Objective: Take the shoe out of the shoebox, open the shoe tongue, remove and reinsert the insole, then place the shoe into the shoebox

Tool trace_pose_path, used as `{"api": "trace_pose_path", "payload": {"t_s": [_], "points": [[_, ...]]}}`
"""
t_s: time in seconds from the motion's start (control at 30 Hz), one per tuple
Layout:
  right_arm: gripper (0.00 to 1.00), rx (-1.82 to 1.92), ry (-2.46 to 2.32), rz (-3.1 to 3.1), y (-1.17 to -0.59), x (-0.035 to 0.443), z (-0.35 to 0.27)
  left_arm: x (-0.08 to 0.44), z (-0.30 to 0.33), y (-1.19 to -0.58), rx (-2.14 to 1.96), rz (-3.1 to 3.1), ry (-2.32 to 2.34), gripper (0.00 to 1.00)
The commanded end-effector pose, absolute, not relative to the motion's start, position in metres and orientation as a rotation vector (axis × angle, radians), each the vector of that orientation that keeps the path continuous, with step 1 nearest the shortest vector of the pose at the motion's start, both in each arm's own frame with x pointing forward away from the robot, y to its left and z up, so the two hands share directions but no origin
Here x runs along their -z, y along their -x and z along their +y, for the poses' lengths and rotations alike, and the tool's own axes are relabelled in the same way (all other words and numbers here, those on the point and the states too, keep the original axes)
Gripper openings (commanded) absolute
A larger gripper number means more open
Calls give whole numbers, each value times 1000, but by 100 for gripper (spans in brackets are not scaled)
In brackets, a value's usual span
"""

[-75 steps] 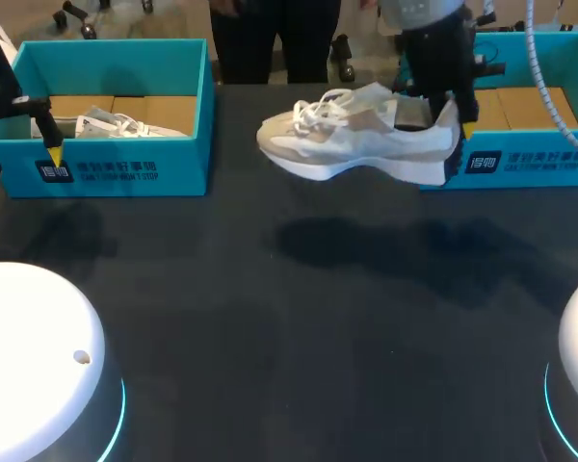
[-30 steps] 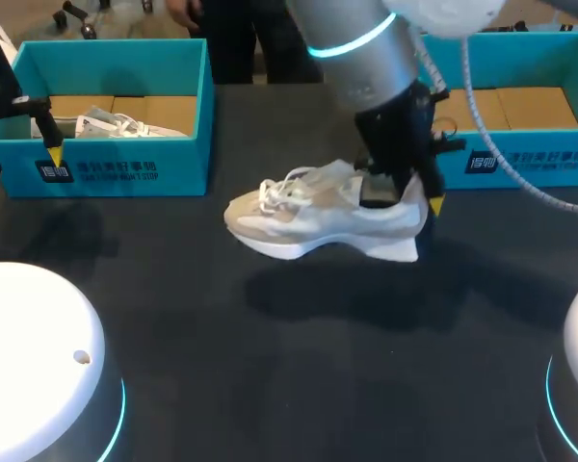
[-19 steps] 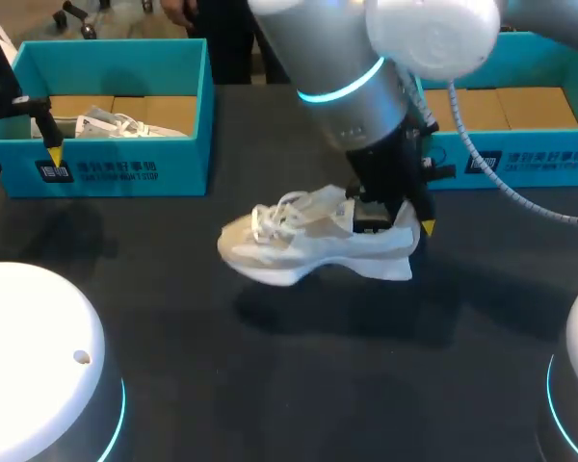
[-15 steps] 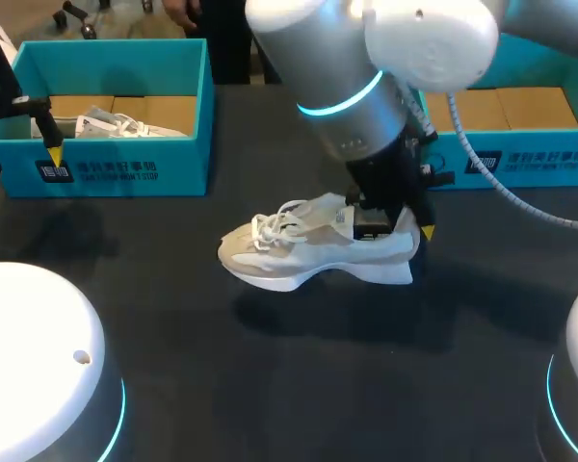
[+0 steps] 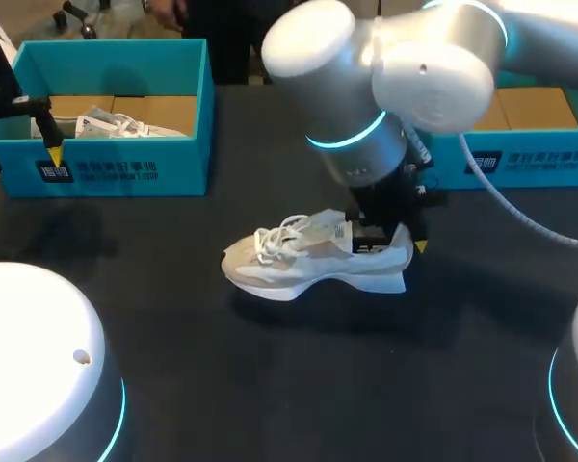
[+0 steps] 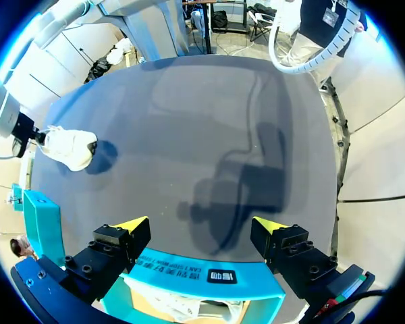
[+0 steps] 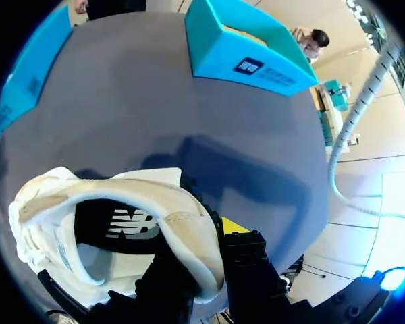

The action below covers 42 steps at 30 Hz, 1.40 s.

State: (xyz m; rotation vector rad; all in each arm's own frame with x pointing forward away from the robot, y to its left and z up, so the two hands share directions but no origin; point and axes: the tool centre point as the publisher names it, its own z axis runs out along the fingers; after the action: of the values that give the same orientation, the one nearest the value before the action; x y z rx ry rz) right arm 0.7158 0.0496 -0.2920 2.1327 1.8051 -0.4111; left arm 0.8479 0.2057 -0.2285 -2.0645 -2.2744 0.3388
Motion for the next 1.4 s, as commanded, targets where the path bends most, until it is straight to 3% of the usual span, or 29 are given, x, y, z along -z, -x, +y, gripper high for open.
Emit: {"api": "trace_pose_path", "payload": {"t_s": [0.03, 1.27, 1.33, 1.4], "points": [[0, 393, -2151, 1822, -717, 311, 47, 228, 206, -848, -336, -2274, 2064, 100], [0, 353, -2146, 1845, -724, 381, 66, 228, 206, -848, -336, -2274, 2064, 100], [28, 353, -2151, 1841, -723, 379, 65, 228, 206, -848, -336, -2274, 2064, 100], [35, 345, -2158, 1833, -721, 374, 64, 228, 206, -848, -336, -2274, 2064, 100]]}}
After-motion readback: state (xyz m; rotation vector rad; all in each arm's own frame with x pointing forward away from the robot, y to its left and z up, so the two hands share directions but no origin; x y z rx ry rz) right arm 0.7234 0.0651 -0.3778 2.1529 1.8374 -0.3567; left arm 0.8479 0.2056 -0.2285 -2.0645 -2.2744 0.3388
